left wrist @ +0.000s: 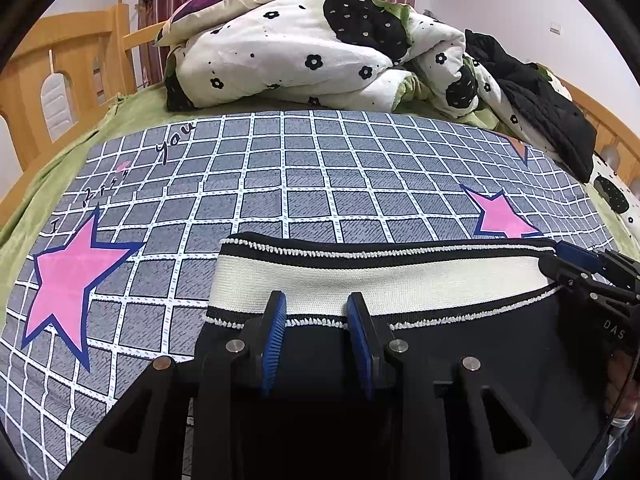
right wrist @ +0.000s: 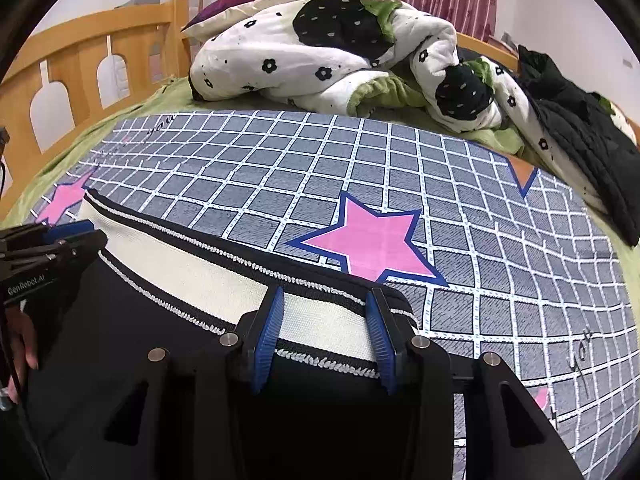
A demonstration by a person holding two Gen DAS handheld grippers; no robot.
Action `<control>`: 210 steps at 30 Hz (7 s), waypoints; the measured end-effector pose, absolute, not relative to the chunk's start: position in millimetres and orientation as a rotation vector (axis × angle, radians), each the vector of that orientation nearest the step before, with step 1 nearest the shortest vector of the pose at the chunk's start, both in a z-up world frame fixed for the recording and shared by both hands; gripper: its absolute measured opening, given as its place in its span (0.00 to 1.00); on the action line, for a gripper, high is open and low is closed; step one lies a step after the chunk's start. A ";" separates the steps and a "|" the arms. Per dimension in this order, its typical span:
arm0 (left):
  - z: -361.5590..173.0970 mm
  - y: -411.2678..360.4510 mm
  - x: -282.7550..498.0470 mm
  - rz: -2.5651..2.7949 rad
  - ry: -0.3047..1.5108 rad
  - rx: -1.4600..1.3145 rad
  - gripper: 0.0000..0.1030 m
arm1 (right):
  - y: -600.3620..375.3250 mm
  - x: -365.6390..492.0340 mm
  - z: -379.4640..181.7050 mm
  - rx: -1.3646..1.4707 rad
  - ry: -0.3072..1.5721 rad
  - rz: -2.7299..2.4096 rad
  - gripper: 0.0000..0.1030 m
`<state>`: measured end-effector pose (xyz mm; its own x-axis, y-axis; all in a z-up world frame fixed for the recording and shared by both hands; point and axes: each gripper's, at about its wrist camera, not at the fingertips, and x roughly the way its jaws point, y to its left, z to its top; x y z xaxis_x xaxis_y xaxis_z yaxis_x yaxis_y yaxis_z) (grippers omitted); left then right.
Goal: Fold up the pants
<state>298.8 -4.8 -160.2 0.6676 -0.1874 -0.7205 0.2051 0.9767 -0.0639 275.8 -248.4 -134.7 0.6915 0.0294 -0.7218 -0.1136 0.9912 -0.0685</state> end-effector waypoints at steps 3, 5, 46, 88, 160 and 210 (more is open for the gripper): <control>-160.2 -5.3 299.2 -0.220 0.808 0.028 0.29 | -251.1 275.5 -135.5 -0.088 0.800 0.088 0.40; -160.3 -5.2 299.2 -0.223 0.809 0.022 0.30 | -251.0 275.4 -135.7 -0.086 0.798 0.090 0.40; -162.3 -4.5 303.2 -0.238 0.812 0.006 0.32 | -249.1 278.3 -138.0 -0.114 0.798 0.079 0.41; -166.1 69.7 67.6 -0.293 0.900 0.230 0.33 | -260.5 109.8 -130.1 0.008 0.911 0.119 0.43; -149.4 23.1 270.6 -0.228 0.871 0.036 0.32 | -276.7 260.5 -123.3 -0.020 0.852 0.032 0.35; -48.5 52.4 -3.0 -0.086 0.822 0.048 0.68 | -249.1 -11.6 -19.0 0.026 0.740 -0.036 0.93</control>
<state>-3.0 52.4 -48.5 0.6777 -0.0584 -0.7330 0.0953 0.9954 0.0088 -11.6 -249.1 -19.0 0.7378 -0.0237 -0.6746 0.0419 0.9991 0.0106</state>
